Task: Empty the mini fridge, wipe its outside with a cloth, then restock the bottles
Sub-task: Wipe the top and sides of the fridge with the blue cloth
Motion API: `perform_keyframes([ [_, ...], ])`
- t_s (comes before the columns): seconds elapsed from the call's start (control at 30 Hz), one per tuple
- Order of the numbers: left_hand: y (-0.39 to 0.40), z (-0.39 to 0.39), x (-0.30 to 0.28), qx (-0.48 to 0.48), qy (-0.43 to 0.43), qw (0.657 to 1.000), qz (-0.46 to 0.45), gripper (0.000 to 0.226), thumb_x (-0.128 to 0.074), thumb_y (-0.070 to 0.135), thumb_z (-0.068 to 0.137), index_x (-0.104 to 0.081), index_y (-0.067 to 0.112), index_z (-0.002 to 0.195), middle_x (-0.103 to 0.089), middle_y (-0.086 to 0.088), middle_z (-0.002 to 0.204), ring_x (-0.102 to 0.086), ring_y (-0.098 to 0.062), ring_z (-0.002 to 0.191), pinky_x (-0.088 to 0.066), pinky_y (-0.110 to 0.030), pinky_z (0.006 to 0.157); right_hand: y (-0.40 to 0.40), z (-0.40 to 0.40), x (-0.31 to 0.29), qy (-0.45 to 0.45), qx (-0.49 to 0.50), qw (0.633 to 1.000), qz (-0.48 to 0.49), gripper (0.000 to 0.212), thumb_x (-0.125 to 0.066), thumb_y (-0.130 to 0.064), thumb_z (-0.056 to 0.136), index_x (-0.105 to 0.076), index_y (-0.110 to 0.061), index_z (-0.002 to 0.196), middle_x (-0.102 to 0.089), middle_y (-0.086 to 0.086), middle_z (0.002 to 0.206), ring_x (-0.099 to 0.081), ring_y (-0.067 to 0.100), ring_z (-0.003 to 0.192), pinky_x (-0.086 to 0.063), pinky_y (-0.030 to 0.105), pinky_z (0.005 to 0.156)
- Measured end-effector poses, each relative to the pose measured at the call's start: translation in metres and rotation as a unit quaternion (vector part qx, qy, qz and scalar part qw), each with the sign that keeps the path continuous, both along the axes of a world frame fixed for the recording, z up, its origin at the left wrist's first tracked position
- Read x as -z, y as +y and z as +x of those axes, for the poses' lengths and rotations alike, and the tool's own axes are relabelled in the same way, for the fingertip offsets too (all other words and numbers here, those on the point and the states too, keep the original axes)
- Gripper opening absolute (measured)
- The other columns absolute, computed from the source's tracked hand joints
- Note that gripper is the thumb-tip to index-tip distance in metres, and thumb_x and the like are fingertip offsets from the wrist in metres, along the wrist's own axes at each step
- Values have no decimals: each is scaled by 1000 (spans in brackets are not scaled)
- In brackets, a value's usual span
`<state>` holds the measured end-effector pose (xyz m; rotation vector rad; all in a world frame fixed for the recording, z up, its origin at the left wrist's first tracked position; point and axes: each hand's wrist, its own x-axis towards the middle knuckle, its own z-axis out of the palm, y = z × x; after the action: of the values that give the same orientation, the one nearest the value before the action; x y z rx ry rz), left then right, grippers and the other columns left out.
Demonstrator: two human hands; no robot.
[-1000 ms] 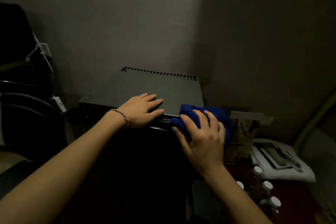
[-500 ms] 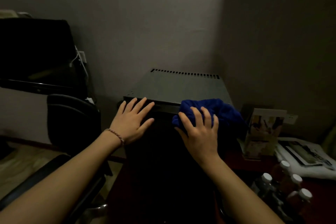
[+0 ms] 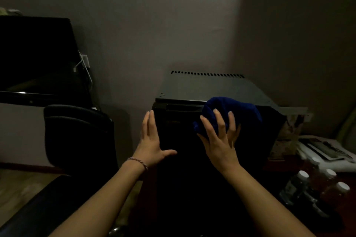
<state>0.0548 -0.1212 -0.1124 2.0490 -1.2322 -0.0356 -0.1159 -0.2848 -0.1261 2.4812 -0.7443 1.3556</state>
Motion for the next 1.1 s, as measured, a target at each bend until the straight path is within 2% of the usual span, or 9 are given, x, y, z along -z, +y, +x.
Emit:
perform_keyframes([
  [0.13, -6, -4, 39, 36, 70, 997, 15, 151, -90, 40, 65, 45, 44, 133, 35, 13, 155, 22, -11, 143, -6, -46, 119, -3, 6, 13, -33, 10, 999, -22, 53, -51, -50, 94, -39, -35, 144, -27, 6, 154, -14, 42, 147, -16, 74, 111],
  [0.23, -13, 1, 65, 38, 53, 997, -46, 147, -89, 35, 67, 39, 44, 140, 28, 17, 157, 11, -18, 149, -13, -50, 118, -6, 10, 29, -49, 4, 998, -44, 54, -53, -49, 95, -39, -35, 145, -26, 5, 156, -15, 42, 147, -16, 73, 112],
  [0.33, -20, 7, 88, 46, 22, 992, -115, 146, -89, 38, 67, 39, 54, 134, 18, 30, 153, 10, -4, 145, -10, -45, 118, -12, 11, 46, -49, -11, 996, -72, 54, -54, -49, 94, -39, -34, 144, -26, 5, 156, -15, 42, 147, -20, 74, 109],
  [0.5, -32, 13, 123, 33, -34, 980, -196, 139, -84, 54, 66, 27, 39, 148, 22, 28, 154, 10, 7, 136, -5, -38, 118, -16, 13, 77, -54, -21, 993, -106, 53, -52, -49, 94, -41, -34, 143, -28, 6, 155, -16, 40, 148, -18, 72, 111],
  [0.67, -42, 14, 150, 33, -47, 971, -232, 131, -85, 46, 70, 22, 38, 145, 17, 12, 162, 5, -9, 147, -7, -38, 119, -15, 21, 123, -31, -12, 994, -104, 60, -55, -51, 91, -39, -36, 147, -28, 5, 158, -14, 37, 150, -19, 71, 110],
  [0.8, -48, 21, 174, 23, -91, 959, -267, 129, -82, 49, 72, 16, 27, 153, 9, 6, 165, 1, -12, 149, -8, -31, 119, -16, 22, 160, -19, 6, 989, -146, 65, -55, -52, 89, -34, -39, 150, -28, 2, 158, -17, 35, 149, -20, 68, 109],
  [0.87, -50, 25, 184, 28, -82, 950, -301, 126, -80, 54, 70, 9, 27, 156, 4, 8, 164, -4, -13, 149, -12, -35, 121, -20, 21, 171, -22, 17, 986, -165, 66, -51, -54, 92, -30, -40, 153, -27, 1, 159, -18, 34, 149, -24, 67, 108],
  [0.93, -53, 26, 193, 37, -68, 939, -334, 126, -74, 64, 66, 6, 29, 156, -2, 13, 163, -7, -8, 146, -17, -41, 122, -22, 22, 178, -38, 36, 985, -167, 68, -47, -57, 92, -26, -39, 154, -28, 2, 159, -20, 35, 148, -26, 67, 108],
  [1.1, -61, 22, 211, 25, -71, 913, -401, 118, -68, 65, 67, -3, 26, 158, -13, 9, 161, -13, 2, 137, -20, -30, 116, -20, 33, 196, -64, 66, 981, -171, 65, -43, -59, 91, -32, -38, 152, -33, 2, 156, -26, 36, 145, -31, 67, 105],
])
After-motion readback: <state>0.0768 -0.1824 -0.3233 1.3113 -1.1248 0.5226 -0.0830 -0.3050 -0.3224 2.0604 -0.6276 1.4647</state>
